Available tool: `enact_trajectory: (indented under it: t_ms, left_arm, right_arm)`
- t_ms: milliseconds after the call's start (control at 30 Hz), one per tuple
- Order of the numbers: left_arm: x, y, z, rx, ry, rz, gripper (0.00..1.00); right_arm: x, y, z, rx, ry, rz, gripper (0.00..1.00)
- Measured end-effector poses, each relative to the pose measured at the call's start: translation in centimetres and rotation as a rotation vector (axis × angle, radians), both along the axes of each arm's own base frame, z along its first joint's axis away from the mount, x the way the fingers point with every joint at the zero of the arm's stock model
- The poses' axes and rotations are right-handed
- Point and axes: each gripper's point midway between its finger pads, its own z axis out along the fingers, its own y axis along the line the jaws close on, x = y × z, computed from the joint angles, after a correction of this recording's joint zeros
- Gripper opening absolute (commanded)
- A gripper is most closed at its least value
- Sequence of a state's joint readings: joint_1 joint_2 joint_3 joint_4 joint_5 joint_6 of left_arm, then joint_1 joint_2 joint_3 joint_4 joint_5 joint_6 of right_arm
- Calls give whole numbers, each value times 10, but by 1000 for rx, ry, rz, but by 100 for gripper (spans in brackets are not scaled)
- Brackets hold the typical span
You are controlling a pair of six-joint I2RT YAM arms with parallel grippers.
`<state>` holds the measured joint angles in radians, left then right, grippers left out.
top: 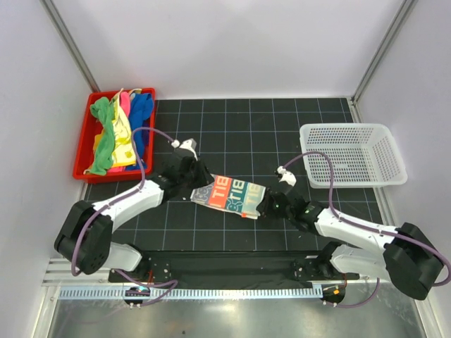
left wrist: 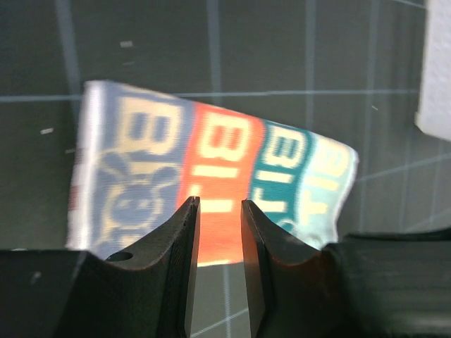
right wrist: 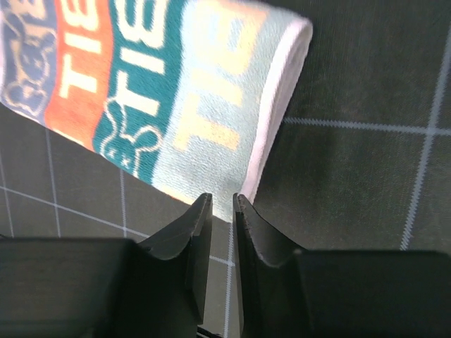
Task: Fold and stack the towels
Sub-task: Smooth out wrinkles on the folded towel
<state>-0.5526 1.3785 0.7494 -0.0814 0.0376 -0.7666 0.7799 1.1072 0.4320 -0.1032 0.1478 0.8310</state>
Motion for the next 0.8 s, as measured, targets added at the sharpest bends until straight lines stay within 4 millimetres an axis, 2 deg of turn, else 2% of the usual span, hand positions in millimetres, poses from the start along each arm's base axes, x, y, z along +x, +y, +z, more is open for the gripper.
enact_trajectory:
  t_ms: [133, 233, 367, 600, 667, 800]
  left_arm:
    - [-9, -33, 22, -16, -49, -97, 33]
    - [-20, -56, 23, -16, -49, -164, 33]
    - [-33, -75, 1, 16, -2, -221, 33]
    - [-50, -83, -55, 103, 111, -265, 31]
    - [-52, -85, -63, 111, 121, -271, 31]
    - [-51, -89, -63, 102, 113, -274, 30]
  right_arm:
    - [11, -5, 22, -17, -52, -35, 31]
    - [17, -9, 28, -47, -69, -59, 36]
    - [23, -13, 20, -109, -55, -77, 41]
    - [25, -24, -7, -207, 3, -100, 48]
    - [25, -27, -13, -223, 18, -104, 50]
    - [27, -28, -20, -232, 31, -114, 57]
